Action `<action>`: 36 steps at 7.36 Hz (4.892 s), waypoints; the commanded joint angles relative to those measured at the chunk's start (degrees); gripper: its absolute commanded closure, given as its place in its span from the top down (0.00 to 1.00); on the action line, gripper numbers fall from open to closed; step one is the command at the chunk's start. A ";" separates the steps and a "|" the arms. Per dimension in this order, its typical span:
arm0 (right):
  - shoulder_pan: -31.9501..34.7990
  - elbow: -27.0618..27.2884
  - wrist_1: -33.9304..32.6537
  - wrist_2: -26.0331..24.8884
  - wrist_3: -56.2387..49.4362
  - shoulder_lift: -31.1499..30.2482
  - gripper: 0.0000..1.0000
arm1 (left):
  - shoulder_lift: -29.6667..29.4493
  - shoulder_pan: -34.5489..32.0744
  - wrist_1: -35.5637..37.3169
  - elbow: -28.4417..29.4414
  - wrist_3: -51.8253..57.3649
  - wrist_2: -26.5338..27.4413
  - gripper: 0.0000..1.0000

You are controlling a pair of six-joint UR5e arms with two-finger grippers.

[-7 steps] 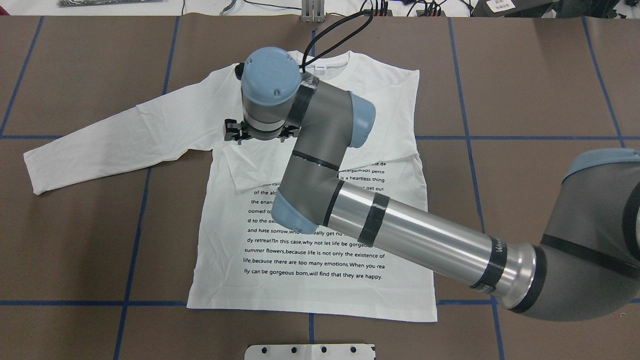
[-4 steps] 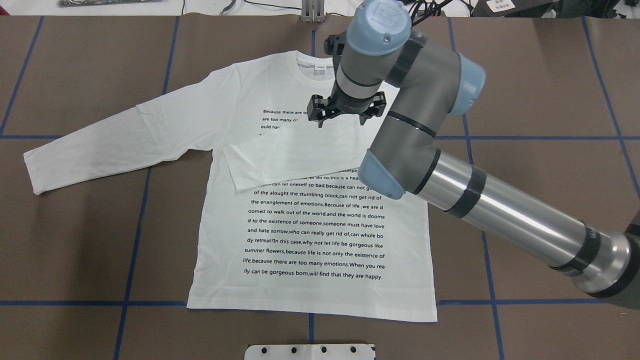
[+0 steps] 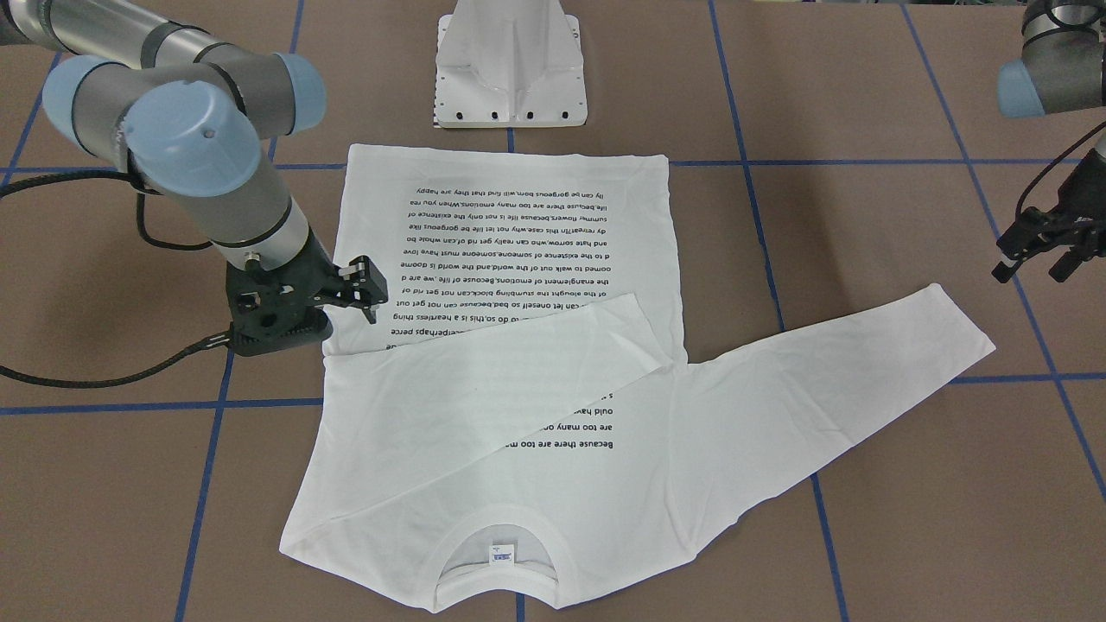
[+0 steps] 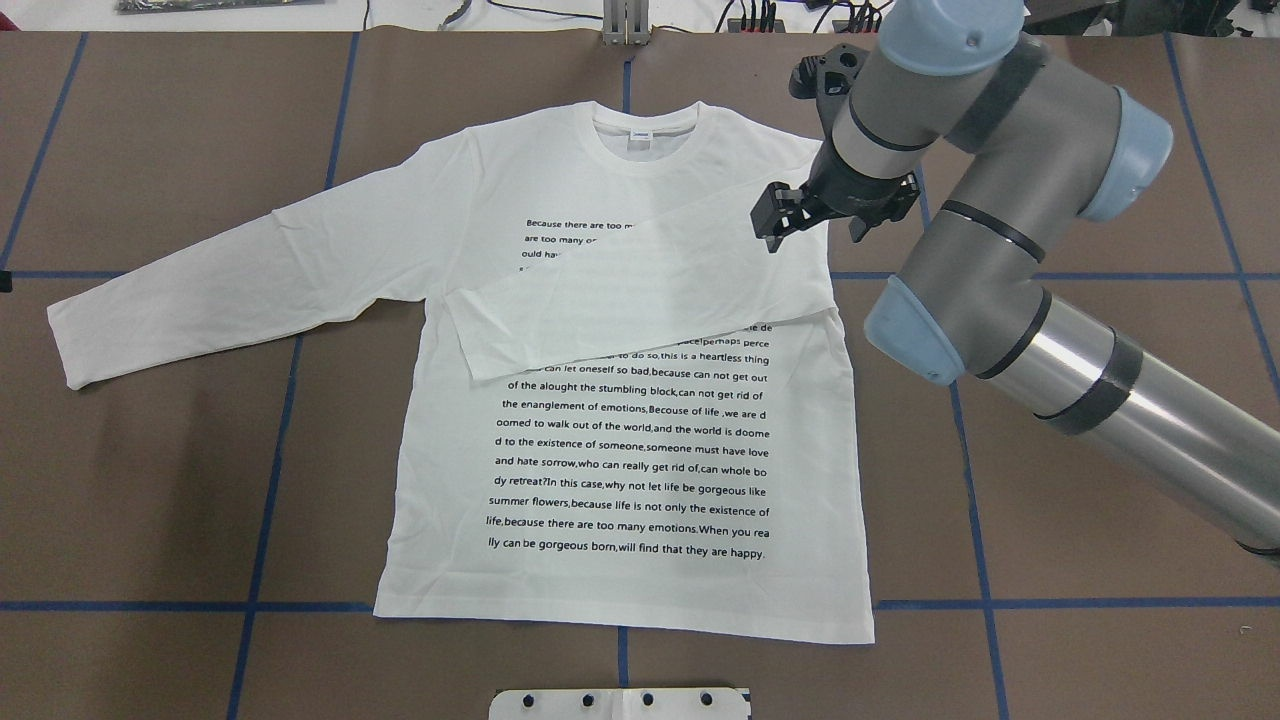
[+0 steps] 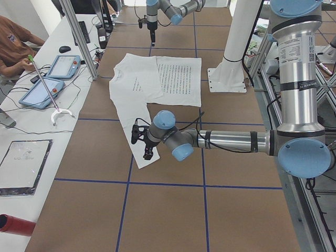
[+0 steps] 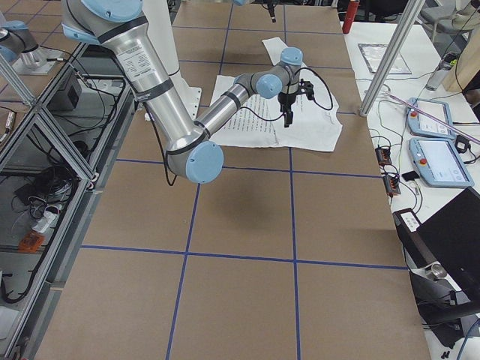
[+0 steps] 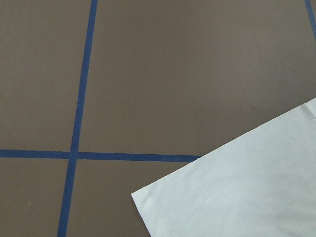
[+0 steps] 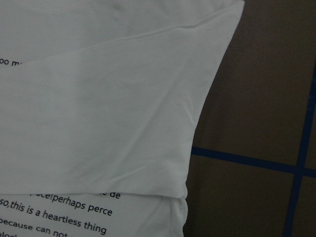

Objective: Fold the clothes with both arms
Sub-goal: 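Open the right gripper and lift it away from the folded sleeve, then move the left gripper to the other sleeve cuff and grasp it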

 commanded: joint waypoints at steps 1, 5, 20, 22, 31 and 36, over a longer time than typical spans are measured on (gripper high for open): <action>1.02 4.62 -0.27 0.55 -2.70 -6.96 1.00 | 0.05 1.36 0.16 0.69 -0.24 2.34 1.00; 0.93 5.25 0.08 1.61 -2.61 -8.48 1.00 | -3.46 3.74 -0.28 7.71 -0.24 5.94 0.98; 0.67 5.25 0.26 1.43 -2.09 -7.86 1.00 | -5.93 9.10 -0.45 13.79 -0.15 7.00 0.81; 0.67 5.34 0.26 1.43 -2.09 -7.86 1.00 | -5.93 9.19 -0.45 13.88 -0.15 7.00 0.78; 0.85 5.34 0.26 1.52 -2.17 -8.13 1.00 | -6.11 10.15 -0.28 13.09 -0.50 6.65 0.24; 0.93 5.34 0.26 1.52 -2.26 -8.30 1.00 | -6.11 10.06 4.96 6.35 -0.32 5.08 0.00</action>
